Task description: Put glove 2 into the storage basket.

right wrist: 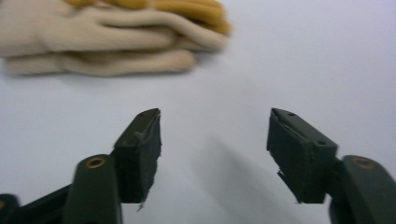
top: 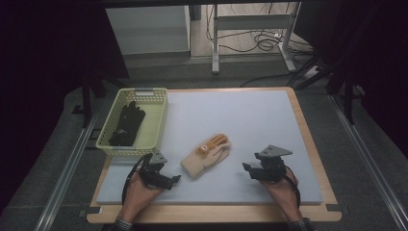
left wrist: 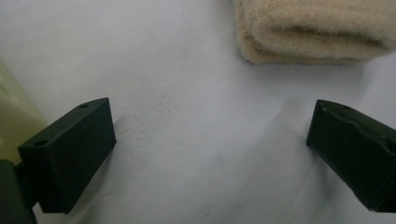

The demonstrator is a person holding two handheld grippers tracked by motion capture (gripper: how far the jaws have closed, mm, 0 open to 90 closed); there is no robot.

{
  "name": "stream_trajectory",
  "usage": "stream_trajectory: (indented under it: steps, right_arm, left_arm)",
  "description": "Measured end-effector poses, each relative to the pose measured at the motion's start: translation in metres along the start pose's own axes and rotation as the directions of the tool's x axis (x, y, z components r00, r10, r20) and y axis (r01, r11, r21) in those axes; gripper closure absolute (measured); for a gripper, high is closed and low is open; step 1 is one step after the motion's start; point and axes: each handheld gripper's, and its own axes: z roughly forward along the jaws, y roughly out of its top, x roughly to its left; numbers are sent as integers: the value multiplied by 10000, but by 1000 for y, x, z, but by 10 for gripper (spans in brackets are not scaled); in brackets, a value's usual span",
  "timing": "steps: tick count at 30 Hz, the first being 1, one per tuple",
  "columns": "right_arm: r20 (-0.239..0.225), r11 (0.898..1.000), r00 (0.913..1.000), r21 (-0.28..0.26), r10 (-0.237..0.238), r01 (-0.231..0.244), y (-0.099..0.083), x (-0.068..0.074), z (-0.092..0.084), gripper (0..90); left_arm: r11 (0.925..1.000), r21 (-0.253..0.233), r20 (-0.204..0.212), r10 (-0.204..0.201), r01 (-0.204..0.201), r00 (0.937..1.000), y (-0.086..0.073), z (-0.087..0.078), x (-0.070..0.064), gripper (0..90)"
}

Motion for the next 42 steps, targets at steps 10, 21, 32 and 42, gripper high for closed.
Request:
stream_trajectory:
  steps: [10,21,32,42]
  right_arm:
    - [1166,9971,9910,294,657,-696,-24,-41,-17,230]
    - [1373,9947,9884,694,656,-757,-33,-47,-12,196]
    - [1389,9950,9882,677,640,-740,-33,-47,-12,196]
    - [1395,9950,9882,673,636,-736,-33,-47,-12,196]
  left_arm:
    - [10000,2,-9,16,-16,10000,0,0,0,14]
    - [9999,91,44,102,-102,9999,1,-2,-2,16]
    - [9983,-70,764,590,-587,9953,26,-12,-20,0]
    - [9934,44,900,1140,-1148,9894,80,10,-37,0]
